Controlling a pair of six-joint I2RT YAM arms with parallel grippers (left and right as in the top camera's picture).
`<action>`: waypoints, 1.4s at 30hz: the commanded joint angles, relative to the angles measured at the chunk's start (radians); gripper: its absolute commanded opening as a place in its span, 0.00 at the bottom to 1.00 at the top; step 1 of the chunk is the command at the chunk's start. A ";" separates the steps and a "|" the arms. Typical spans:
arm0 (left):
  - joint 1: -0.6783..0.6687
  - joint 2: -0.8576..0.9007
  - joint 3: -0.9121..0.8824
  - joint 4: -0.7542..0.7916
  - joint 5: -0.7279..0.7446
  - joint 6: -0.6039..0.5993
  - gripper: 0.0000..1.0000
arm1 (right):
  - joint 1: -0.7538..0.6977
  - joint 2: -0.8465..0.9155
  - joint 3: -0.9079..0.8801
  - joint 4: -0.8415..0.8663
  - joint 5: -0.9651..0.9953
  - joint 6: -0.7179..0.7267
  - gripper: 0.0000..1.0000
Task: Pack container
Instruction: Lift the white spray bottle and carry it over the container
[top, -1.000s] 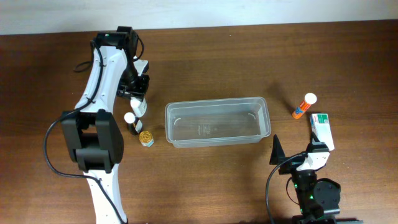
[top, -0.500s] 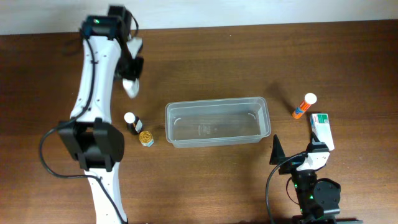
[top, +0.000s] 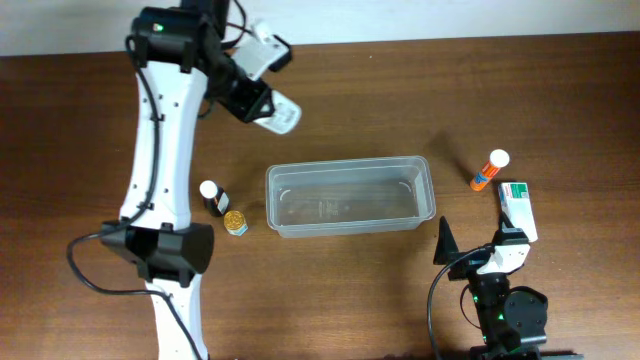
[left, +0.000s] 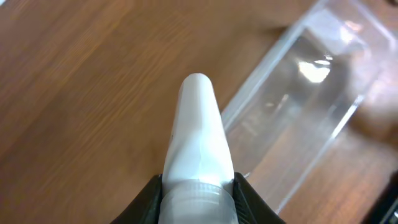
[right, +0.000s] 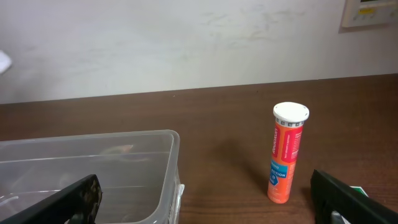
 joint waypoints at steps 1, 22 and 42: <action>-0.067 -0.052 0.018 0.003 0.063 0.072 0.00 | 0.005 -0.003 -0.005 -0.006 0.009 -0.004 0.98; -0.346 -0.121 -0.108 0.003 -0.261 -0.026 0.00 | 0.005 -0.003 -0.005 -0.006 0.009 -0.004 0.99; -0.197 -0.121 -0.488 0.182 -0.269 0.119 0.01 | 0.005 -0.003 -0.005 -0.006 0.009 -0.004 0.98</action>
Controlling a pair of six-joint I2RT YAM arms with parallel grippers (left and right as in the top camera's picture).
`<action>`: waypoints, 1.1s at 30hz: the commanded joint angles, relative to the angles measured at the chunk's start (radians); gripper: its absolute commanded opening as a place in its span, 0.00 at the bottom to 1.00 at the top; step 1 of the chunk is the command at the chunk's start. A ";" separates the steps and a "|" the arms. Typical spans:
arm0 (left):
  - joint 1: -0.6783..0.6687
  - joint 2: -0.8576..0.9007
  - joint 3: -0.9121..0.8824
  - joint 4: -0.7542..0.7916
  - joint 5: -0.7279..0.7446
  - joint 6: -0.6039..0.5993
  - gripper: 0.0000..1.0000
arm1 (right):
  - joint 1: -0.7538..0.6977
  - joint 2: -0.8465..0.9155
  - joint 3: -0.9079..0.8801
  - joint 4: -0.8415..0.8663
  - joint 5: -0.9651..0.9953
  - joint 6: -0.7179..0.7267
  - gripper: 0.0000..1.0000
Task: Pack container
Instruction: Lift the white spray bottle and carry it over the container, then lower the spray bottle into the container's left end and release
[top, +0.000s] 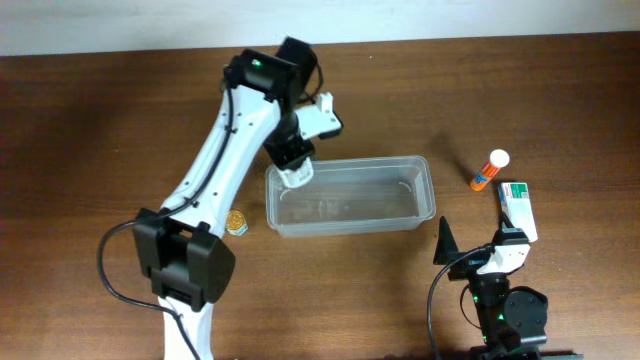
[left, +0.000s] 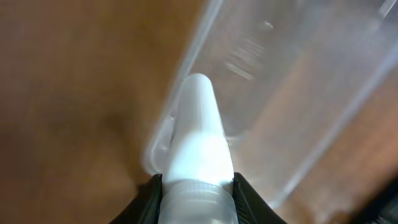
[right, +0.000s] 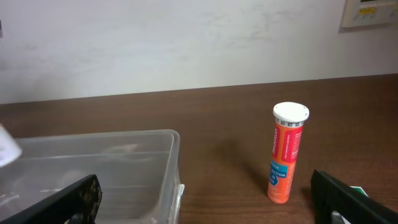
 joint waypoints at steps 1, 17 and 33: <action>0.011 -0.020 0.002 0.029 0.003 0.039 0.01 | 0.005 -0.003 -0.005 -0.006 0.009 -0.003 0.98; 0.008 -0.020 0.002 -0.050 0.066 -0.351 0.01 | 0.005 -0.003 -0.005 -0.006 0.009 -0.004 0.99; -0.036 -0.020 -0.079 0.067 -0.242 -0.943 0.01 | 0.005 -0.003 -0.005 -0.006 0.009 -0.003 0.98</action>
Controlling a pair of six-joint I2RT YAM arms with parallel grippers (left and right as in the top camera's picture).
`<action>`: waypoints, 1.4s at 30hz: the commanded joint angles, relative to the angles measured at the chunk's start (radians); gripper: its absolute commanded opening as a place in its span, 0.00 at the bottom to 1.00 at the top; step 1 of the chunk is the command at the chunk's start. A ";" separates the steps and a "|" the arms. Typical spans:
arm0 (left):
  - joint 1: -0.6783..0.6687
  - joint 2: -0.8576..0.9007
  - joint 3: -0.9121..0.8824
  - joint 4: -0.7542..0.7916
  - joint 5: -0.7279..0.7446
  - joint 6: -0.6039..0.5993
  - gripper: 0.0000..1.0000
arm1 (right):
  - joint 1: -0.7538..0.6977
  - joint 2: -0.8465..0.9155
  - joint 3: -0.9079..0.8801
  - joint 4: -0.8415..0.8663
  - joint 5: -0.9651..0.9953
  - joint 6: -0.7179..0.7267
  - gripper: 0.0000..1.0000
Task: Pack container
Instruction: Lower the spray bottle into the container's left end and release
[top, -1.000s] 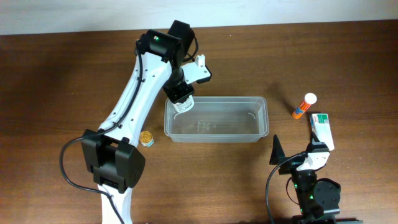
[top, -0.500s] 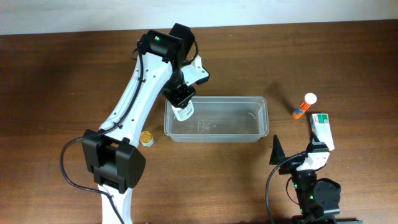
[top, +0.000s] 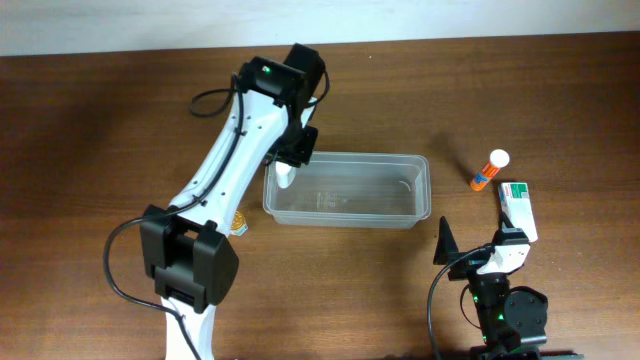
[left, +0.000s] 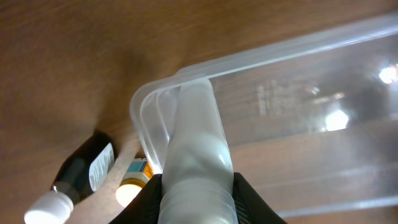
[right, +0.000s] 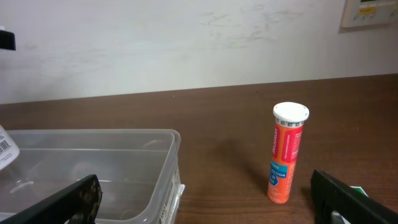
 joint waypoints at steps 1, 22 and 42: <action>-0.008 -0.020 -0.022 0.016 -0.085 -0.160 0.01 | 0.005 -0.003 -0.005 -0.006 0.009 -0.004 0.98; -0.008 -0.020 -0.151 0.097 -0.014 -0.264 0.00 | 0.005 -0.003 -0.005 -0.006 0.009 -0.003 0.98; -0.007 -0.020 -0.216 0.143 -0.014 -0.276 0.01 | 0.005 -0.003 -0.005 -0.006 0.009 -0.003 0.98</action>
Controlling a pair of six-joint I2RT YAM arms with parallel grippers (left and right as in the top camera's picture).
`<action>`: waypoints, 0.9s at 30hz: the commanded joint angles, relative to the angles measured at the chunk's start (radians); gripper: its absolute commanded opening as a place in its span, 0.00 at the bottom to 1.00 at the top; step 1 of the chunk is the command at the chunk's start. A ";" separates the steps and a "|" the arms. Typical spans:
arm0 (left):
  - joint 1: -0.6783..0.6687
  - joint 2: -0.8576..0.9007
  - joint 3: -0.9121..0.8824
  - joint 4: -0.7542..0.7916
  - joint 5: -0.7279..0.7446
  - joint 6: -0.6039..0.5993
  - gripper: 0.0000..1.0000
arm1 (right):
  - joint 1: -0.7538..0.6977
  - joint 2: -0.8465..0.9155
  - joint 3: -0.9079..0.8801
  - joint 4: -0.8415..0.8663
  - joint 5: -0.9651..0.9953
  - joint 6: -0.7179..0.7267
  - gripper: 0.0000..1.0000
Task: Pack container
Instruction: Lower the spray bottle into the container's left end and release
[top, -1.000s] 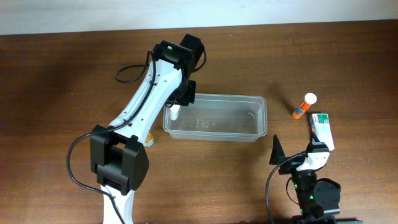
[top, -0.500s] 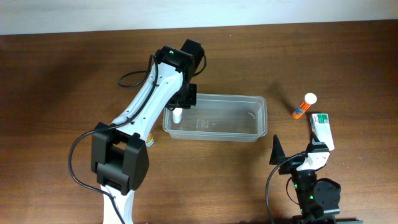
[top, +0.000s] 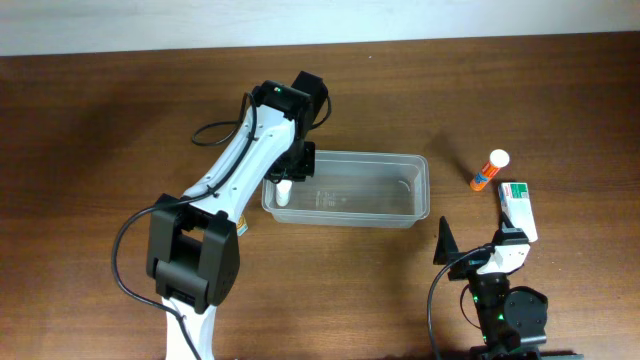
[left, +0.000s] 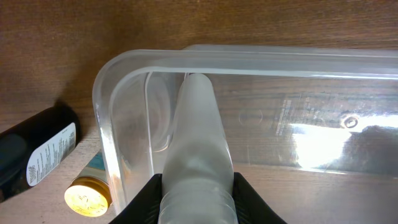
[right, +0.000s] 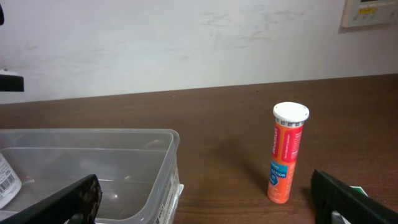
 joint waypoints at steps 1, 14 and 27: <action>0.002 -0.020 0.002 0.007 0.007 -0.014 0.01 | 0.005 -0.003 -0.005 -0.006 0.009 -0.004 0.98; 0.002 -0.020 -0.032 0.007 0.011 -0.014 0.35 | 0.005 -0.003 -0.005 -0.006 0.009 -0.004 0.98; 0.002 -0.044 0.011 0.003 0.002 -0.009 0.48 | 0.005 -0.003 -0.005 -0.006 0.009 -0.004 0.98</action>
